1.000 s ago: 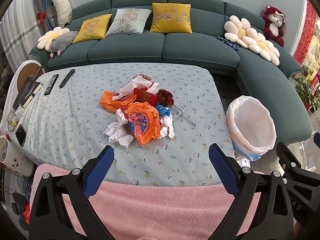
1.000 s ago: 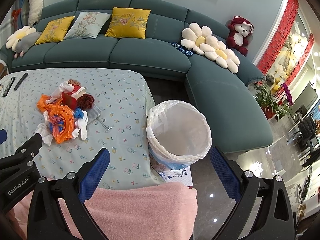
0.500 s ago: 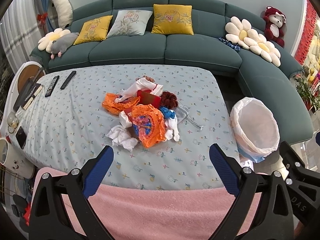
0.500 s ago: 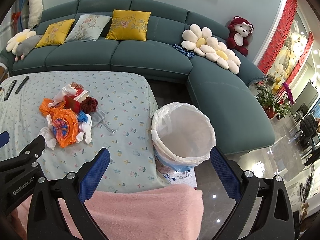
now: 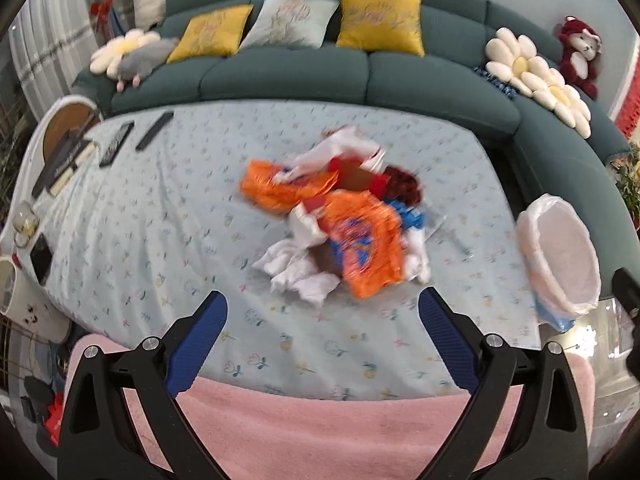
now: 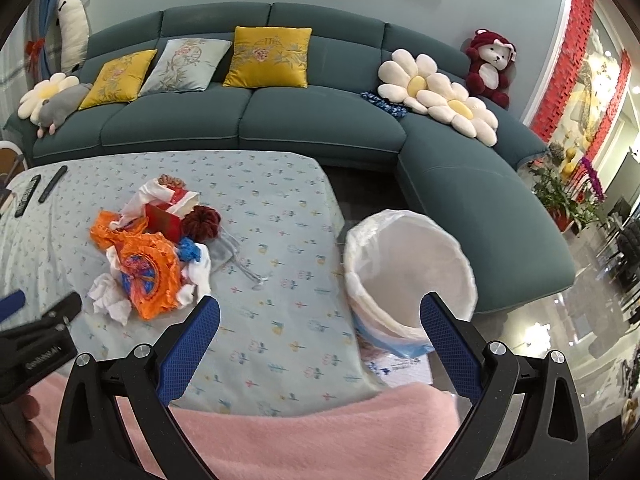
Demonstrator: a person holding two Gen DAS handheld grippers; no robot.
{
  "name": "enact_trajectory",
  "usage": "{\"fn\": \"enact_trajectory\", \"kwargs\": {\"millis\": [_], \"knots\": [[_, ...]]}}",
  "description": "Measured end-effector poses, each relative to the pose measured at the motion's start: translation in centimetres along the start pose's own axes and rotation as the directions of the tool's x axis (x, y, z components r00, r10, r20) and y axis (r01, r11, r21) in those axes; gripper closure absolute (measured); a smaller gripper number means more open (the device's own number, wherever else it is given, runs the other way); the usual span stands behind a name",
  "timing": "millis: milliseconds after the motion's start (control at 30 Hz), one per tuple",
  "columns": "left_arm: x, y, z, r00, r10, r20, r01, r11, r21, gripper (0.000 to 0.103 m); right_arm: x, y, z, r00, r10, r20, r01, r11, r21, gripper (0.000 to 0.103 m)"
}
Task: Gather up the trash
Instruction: 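Reach the left tool to the white tissue and grasp it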
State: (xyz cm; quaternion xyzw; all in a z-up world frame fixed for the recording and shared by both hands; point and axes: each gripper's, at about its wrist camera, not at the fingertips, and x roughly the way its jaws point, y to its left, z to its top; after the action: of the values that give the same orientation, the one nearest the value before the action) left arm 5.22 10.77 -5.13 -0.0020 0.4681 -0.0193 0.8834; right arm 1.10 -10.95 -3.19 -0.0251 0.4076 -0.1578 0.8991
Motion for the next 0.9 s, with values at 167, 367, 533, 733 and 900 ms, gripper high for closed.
{"fn": "enact_trajectory", "kwargs": {"millis": [167, 367, 533, 733, 900], "knots": [[3.5, 2.4, -0.4, 0.999, 0.023, -0.041, -0.023, 1.000, -0.001, 0.011, 2.2, 2.6, 0.3, 0.999, 0.035, -0.016, -0.036, 0.999, -0.019, 0.007], [7.7, 5.4, -0.4, 0.993, -0.035, -0.111, 0.026, 0.997, -0.075, 0.011, 5.1, 6.2, 0.4, 0.995, 0.084, -0.051, -0.086, 0.996, -0.038, 0.008], [10.4, 6.9, -0.2, 0.987, -0.069, -0.144, 0.052, 0.992, -0.118, 0.011, 7.9, 8.6, 0.6, 0.984, 0.145, -0.099, -0.148, 0.989, -0.016, 0.009], [13.6, 7.9, -0.3, 0.962, -0.174, -0.212, 0.124, 0.965, -0.231, 0.013, 12.1, 11.3, 0.2, 0.955, 0.228, -0.190, -0.229, 0.973, 0.017, 0.030], [14.8, 7.8, -0.3, 0.953, -0.208, -0.223, 0.150, 0.957, -0.250, 0.019, 14.8, 13.6, 0.0, 0.929, 0.275, -0.248, -0.277, 0.960, 0.029, 0.044]]}}
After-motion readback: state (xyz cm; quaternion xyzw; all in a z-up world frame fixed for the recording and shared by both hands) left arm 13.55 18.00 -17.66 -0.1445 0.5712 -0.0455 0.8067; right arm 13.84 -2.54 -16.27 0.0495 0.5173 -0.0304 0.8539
